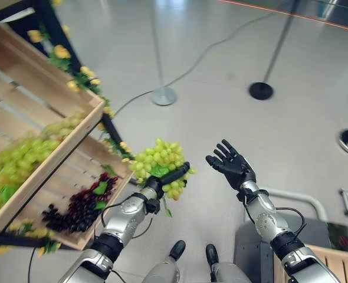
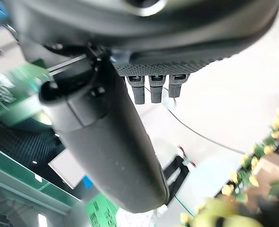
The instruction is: Pick up the fruits from the basket on one side to the basket on the other side
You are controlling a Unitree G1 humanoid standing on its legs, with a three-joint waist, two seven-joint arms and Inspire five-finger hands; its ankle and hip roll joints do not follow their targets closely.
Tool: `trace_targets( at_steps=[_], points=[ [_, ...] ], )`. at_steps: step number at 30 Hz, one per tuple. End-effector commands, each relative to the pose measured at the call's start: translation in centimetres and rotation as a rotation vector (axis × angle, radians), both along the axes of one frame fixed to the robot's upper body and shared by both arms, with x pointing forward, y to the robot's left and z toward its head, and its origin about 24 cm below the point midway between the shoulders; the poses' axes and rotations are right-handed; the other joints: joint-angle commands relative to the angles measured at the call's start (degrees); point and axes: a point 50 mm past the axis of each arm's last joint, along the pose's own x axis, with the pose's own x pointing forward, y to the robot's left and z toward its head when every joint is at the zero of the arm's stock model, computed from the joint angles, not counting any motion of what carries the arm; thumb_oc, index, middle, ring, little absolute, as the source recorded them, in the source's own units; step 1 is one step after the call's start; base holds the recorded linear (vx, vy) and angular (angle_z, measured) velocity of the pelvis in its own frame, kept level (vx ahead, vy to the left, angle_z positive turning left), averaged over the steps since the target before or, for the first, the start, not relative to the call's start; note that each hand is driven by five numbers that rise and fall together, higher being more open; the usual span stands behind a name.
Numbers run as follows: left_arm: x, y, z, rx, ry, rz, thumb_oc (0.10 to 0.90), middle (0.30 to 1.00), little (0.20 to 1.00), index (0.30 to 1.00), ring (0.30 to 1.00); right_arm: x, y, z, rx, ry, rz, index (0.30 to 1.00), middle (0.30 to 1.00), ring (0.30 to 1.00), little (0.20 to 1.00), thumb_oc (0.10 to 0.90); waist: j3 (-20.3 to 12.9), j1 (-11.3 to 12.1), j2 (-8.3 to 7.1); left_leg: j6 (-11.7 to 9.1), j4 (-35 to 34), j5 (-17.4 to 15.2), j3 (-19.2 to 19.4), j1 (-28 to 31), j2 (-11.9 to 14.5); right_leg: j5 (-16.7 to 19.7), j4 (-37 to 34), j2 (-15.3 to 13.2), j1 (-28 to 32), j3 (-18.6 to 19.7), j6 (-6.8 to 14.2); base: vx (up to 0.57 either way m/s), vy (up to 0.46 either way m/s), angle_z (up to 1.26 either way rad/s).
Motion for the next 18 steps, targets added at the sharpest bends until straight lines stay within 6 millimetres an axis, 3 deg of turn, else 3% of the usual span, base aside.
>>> trace_targets(
  at_steps=[1,2,3,5,8,10,15,18],
  points=[
    [3.3,-3.0,7.2,-0.186,-0.308,-0.081,0.400,0.300,0.300,0.300,0.300,0.5,-1.7,3.2,0.006,-0.117,-0.201,0.900,0.900,0.900,0.900,0.800,-4.19,-0.81,-1.99,-3.86,0.93,0.38,14.50,3.05,3.36,5.62,-6.47,-4.93,7.20,-9.99,1.86,0.02,-0.028,0.68],
    [3.2,-3.5,7.2,-0.191,-0.303,-0.120,0.400,0.300,0.300,0.300,0.300,0.2,-2.3,3.0,-0.002,-0.110,-0.253,0.900,0.900,0.900,0.900,0.800,-3.82,-1.54,-2.14,-4.68,2.70,0.76,19.35,2.65,5.21,5.36,-6.39,-5.36,7.89,-12.07,1.76,-0.07,-0.005,1.45],
    [3.2,-5.3,7.5,-0.200,-0.312,-0.191,0.400,0.300,0.300,0.300,0.300,-0.9,-4.3,2.1,-0.016,-0.086,-0.366,0.900,0.900,0.900,0.900,0.800,-3.05,-4.39,-2.78,-6.74,6.18,2.60,30.06,1.22,10.53,4.78,-5.67,-7.31,8.86,-19.06,1.21,-0.14,0.039,2.15],
    [3.3,-6.7,7.8,-0.204,-0.322,-0.213,0.400,0.300,0.300,0.300,0.300,-1.4,-5.2,1.5,-0.024,-0.064,-0.419,0.900,0.900,0.900,0.900,0.800,-2.43,-5.88,-2.38,-6.84,5.66,1.97,33.56,1.58,11.69,3.90,-4.48,-8.09,9.01,-22.19,1.14,-0.12,0.092,3.07],
    [3.9,-8.3,8.1,-0.196,-0.304,-0.258,0.400,0.300,0.300,0.300,0.300,-1.4,-6.2,1.0,0.000,-0.009,-0.508,0.900,0.900,0.900,0.900,0.800,-2.33,-8.49,-0.80,-7.44,-2.23,2.23,41.68,5.31,15.16,2.12,-2.48,-9.48,9.29,-25.80,1.48,-0.03,0.182,1.17],
    [3.7,-8.4,7.8,-0.190,-0.284,-0.250,0.400,0.300,0.300,0.300,0.300,-1.6,-6.1,0.3,0.037,0.034,-0.512,0.900,0.900,0.900,0.900,0.800,-2.62,-7.61,-0.47,-7.18,-1.81,2.11,37.23,4.58,12.57,2.94,-3.13,-9.97,9.68,-25.15,2.35,0.03,0.168,0.99],
    [2.7,-7.8,7.4,-0.174,-0.253,-0.271,0.400,0.300,0.300,0.300,0.300,-2.5,-4.5,-1.4,0.052,0.080,-0.526,0.900,0.900,0.900,0.900,0.800,-2.95,-4.36,0.75,-5.26,-6.79,1.39,33.91,6.79,8.86,3.28,-2.44,-11.65,9.86,-27.13,4.22,0.03,0.116,0.17],
    [2.2,-6.9,7.2,-0.160,-0.259,-0.264,0.400,0.300,0.300,0.300,0.300,-3.2,-3.2,-1.9,0.062,0.085,-0.495,0.900,0.900,0.900,0.900,0.800,-1.96,-3.99,0.97,-3.48,-6.70,0.86,31.88,6.87,7.14,3.81,7.43,-12.58,5.24,-25.35,4.99,0.00,0.045,-0.08]
  ],
)
